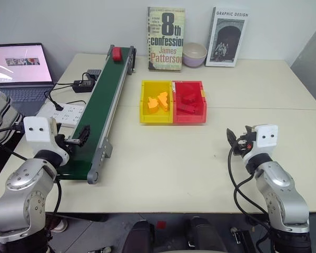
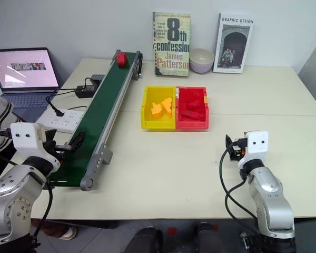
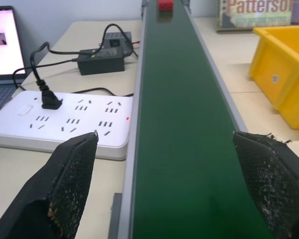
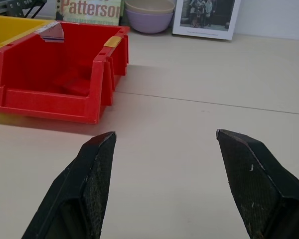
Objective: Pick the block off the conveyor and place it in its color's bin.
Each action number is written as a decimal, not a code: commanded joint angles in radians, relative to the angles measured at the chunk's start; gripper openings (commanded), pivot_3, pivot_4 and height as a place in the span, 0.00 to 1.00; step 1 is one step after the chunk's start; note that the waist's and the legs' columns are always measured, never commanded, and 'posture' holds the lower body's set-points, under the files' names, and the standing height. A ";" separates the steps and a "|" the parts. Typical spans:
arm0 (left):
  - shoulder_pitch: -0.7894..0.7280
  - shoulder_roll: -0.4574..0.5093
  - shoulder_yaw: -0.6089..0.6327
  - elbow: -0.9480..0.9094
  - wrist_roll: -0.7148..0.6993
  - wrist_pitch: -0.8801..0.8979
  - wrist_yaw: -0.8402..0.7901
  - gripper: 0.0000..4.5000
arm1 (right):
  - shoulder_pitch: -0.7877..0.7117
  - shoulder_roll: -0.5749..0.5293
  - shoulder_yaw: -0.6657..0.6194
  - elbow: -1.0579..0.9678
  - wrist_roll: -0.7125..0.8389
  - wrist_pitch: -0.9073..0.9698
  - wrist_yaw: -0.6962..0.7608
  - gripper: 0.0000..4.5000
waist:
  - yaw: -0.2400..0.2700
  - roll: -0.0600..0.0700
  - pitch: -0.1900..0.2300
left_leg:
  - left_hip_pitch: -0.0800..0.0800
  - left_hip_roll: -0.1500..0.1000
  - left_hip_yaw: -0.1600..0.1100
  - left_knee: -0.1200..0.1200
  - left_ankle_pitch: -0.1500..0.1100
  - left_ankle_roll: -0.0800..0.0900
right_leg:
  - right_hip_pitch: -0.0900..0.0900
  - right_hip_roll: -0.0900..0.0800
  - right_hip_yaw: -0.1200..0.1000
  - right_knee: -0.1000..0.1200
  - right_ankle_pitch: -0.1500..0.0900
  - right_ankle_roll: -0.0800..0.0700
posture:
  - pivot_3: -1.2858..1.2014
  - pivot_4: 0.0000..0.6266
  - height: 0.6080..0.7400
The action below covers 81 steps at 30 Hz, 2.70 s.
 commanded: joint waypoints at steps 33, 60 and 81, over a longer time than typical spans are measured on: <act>-0.021 -0.010 -0.043 0.026 0.028 -0.062 -0.021 1.00 | 0.003 -0.015 -0.021 -0.069 -0.001 -0.004 -0.005 0.74 | 0.000 0.000 0.000 | 0.000 0.000 0.000 0.000 0.000 0.000 | 0.000 0.000 0.000 0.000 0.000 0.000 | 0.52 0.24 1.00; -0.091 -0.014 -0.088 0.068 0.063 0.007 0.033 1.00 | 0.014 -0.006 -0.026 -0.069 -0.001 -0.008 -0.014 0.74 | 0.000 0.000 0.000 | 0.000 0.000 0.000 0.000 0.000 0.000 | 0.000 0.000 0.000 0.000 0.000 0.000 | 0.52 0.24 1.00; -0.111 -0.044 -0.085 0.062 0.042 0.063 0.049 0.88 | 0.016 -0.009 -0.028 -0.071 0.002 -0.004 -0.014 0.73 | 0.001 0.000 0.000 | 0.000 0.000 0.000 0.000 0.000 0.000 | 0.000 0.000 0.000 0.000 0.000 0.000 | 0.52 0.24 1.00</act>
